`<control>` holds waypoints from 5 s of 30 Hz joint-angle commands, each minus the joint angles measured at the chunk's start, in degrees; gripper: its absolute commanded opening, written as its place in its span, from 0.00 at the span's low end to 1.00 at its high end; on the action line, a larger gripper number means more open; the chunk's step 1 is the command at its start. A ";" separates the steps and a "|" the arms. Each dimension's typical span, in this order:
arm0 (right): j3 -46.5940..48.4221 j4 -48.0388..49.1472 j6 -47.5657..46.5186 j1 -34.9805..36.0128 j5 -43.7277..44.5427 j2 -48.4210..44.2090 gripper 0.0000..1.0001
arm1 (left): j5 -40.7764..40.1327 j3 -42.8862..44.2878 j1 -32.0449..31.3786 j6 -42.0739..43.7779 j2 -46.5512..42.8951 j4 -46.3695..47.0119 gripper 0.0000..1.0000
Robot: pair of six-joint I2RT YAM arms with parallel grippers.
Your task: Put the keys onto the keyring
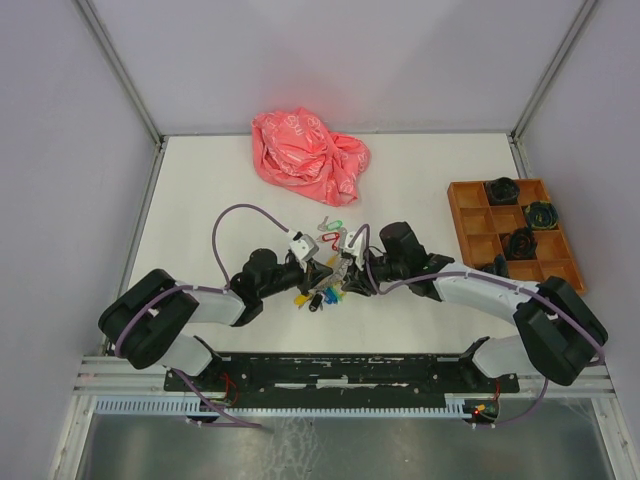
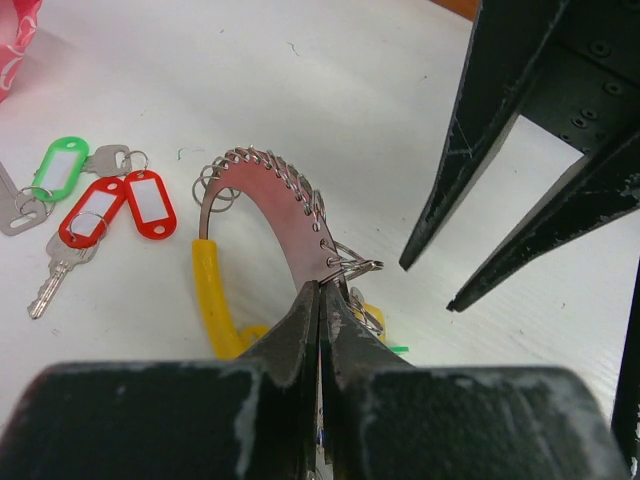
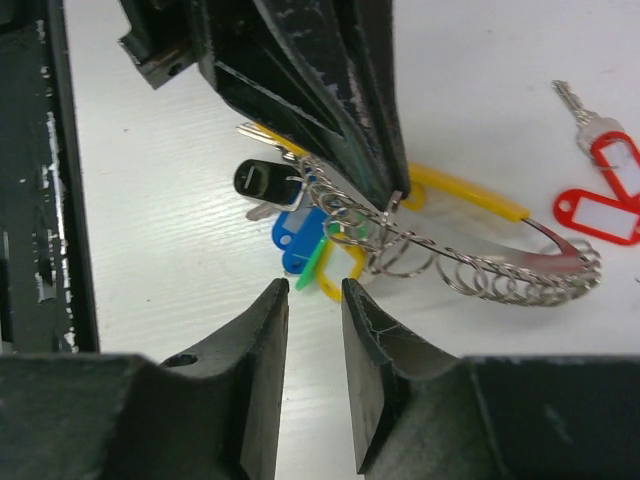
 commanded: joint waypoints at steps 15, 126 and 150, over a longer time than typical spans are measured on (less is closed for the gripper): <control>-0.18 10.43 4.21 0.08 9.38 1.06 0.45 | 1.06 1.09 -0.22 -1.77 -1.14 3.02 0.03; 17.60 -24.46 -21.47 2.08 -2.65 -0.90 0.01 | 14.95 -0.32 0.05 9.62 -8.58 1.04 0.32; 17.53 -22.96 -20.72 2.44 -3.18 -1.15 0.01 | 19.13 2.28 0.05 8.44 -4.15 0.30 0.20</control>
